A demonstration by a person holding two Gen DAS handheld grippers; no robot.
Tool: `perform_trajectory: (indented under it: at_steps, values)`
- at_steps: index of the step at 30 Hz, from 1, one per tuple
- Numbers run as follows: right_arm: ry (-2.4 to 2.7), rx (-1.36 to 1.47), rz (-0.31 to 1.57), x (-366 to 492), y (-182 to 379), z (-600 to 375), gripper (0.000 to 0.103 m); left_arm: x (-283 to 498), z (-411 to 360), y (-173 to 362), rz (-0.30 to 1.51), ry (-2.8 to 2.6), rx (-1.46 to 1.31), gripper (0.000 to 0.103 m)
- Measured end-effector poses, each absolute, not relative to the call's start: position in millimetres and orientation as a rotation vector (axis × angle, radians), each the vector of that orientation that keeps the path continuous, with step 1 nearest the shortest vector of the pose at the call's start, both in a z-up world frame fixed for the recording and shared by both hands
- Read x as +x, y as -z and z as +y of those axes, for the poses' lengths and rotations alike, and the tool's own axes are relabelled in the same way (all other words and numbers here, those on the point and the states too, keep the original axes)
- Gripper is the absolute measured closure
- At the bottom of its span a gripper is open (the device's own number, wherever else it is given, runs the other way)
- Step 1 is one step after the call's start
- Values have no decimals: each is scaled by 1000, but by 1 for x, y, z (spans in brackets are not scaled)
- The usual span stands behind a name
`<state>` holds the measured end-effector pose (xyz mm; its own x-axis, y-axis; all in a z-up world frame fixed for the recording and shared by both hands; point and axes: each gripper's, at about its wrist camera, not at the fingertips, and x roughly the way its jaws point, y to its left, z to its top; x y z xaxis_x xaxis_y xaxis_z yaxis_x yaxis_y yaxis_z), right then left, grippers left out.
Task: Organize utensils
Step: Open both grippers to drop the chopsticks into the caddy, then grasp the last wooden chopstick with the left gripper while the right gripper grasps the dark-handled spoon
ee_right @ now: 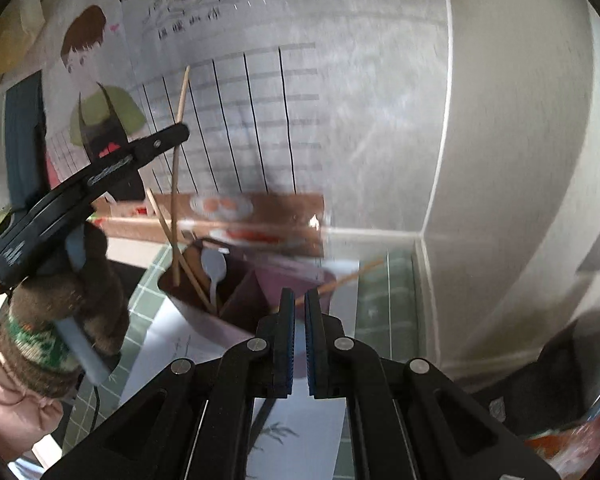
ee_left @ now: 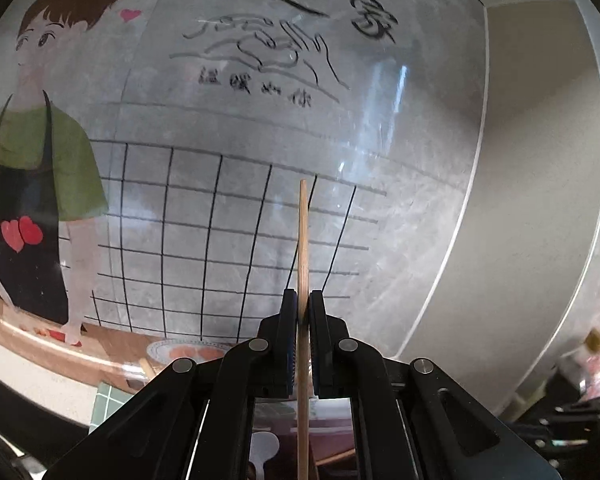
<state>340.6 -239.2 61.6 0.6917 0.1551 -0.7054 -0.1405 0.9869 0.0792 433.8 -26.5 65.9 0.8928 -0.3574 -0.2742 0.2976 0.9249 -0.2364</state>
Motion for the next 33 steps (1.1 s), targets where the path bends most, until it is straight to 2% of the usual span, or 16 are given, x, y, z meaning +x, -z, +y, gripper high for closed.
perform_trajectory:
  at_steps: [3,11,20,22,24,26,33]
  values:
    - [-157,27,810,336,-49,-242,98,437,-32,-48,308,302,-158,97]
    - [-161,16,857,334,-29,-237,98,445,-29,2,420,265,-185,97]
    - [-210,47,932,329,-10,-232,98,422,-19,2,546,336,-171,91]
    - [-219,64,947,324,-8,-232,97,407,-14,-5,563,357,-132,84]
    - [-230,75,981,321,-4,-232,96,394,-9,-9,595,379,-90,66]
    - [-232,78,1026,318,3,-229,87,381,-5,-10,634,396,-47,59]
    - [-257,86,1179,312,40,-211,86,336,2,25,897,432,110,58]
